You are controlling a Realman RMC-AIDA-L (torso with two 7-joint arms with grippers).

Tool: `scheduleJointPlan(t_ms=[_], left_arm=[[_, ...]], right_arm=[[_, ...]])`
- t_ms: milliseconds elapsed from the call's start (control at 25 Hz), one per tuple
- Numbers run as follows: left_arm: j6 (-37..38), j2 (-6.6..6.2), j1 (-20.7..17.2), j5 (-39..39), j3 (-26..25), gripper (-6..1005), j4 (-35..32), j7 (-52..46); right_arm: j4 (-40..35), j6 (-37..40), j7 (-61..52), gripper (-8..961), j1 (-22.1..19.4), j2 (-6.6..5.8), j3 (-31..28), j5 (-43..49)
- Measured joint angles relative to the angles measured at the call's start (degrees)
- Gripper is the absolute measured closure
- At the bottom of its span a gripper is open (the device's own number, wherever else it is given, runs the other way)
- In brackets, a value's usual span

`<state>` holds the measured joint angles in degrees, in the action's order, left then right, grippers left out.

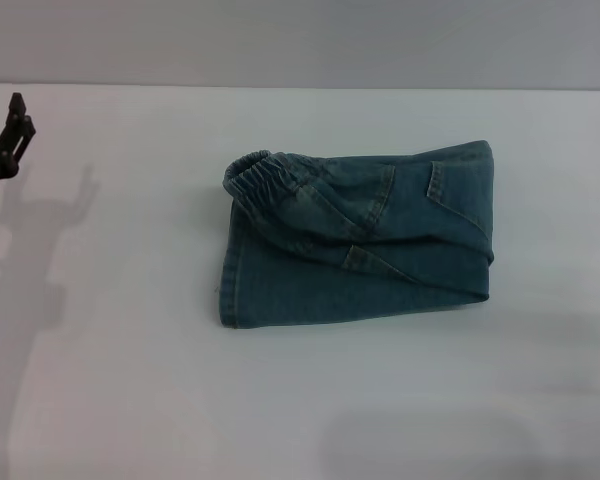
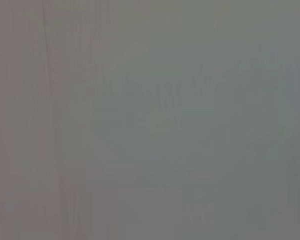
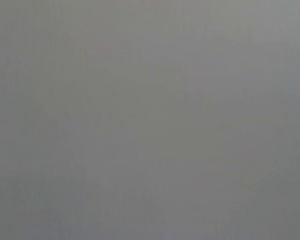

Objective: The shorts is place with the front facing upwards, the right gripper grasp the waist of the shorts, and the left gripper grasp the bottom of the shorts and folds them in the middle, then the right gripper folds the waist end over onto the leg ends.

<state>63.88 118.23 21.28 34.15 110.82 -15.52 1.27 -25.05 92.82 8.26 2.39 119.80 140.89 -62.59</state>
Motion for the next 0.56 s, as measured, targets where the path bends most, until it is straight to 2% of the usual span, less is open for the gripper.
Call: scheduleJointPlan(t_ms=[560], left_arm=[[-1.83, 0.15, 0.54, 0.41, -0.08, 142, -0.05, 0.21]], right_arm=[[0.31, -0.56, 0.00, 255, 0.47, 0.00, 0.00, 0.00]])
